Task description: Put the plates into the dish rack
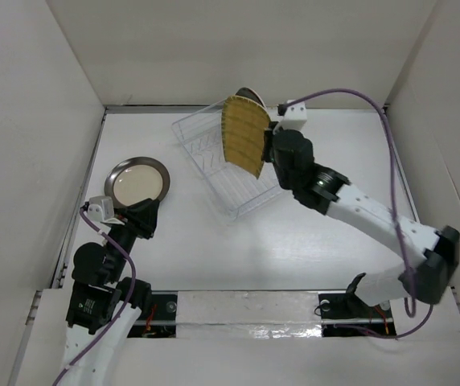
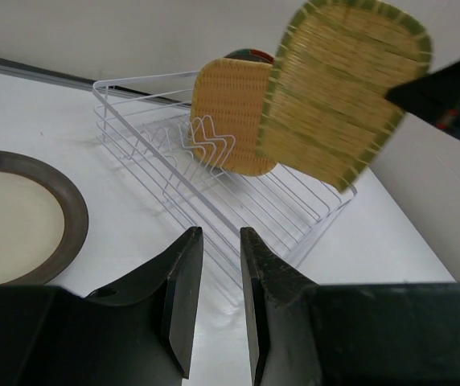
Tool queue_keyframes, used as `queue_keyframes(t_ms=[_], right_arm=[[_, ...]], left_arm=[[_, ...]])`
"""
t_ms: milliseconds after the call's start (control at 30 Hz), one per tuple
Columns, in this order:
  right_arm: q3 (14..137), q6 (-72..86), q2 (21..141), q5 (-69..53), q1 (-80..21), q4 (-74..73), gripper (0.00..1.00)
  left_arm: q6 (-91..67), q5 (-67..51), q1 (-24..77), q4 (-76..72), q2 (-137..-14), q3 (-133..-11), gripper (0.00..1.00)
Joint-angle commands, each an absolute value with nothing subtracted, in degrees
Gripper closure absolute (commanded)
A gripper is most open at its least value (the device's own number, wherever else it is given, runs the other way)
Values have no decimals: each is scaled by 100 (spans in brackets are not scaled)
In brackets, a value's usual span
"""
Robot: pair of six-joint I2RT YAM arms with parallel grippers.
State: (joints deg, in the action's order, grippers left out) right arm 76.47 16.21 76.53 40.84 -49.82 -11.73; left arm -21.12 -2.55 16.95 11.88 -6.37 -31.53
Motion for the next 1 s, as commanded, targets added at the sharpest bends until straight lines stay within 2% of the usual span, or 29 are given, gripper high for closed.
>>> queue_keyframes(t_ms=[0, 67, 233, 467, 667, 967], right_arm=[[8093, 493, 8687, 4676, -4624, 2269, 100], [8418, 291, 9235, 4763, -4500, 3001, 100], [9534, 62, 10772, 5063, -4271, 3708, 100], [10186, -289, 11907, 5510, -4332, 4367, 100], [10459, -62, 12375, 5713, -4455, 4299, 100], [9862, 412, 12472, 5924, -4676, 4149, 100]], left_arm=[[-2136, -299, 1740, 932, -756, -3322, 78], [-2144, -281, 1740, 940, -791, -3331, 78], [-2127, -246, 1740, 949, -861, -3331, 78], [-2092, -229, 1740, 958, -967, -3340, 78], [-2092, -237, 1740, 958, -984, -3340, 78], [-2083, -229, 1740, 949, -949, -3340, 78]])
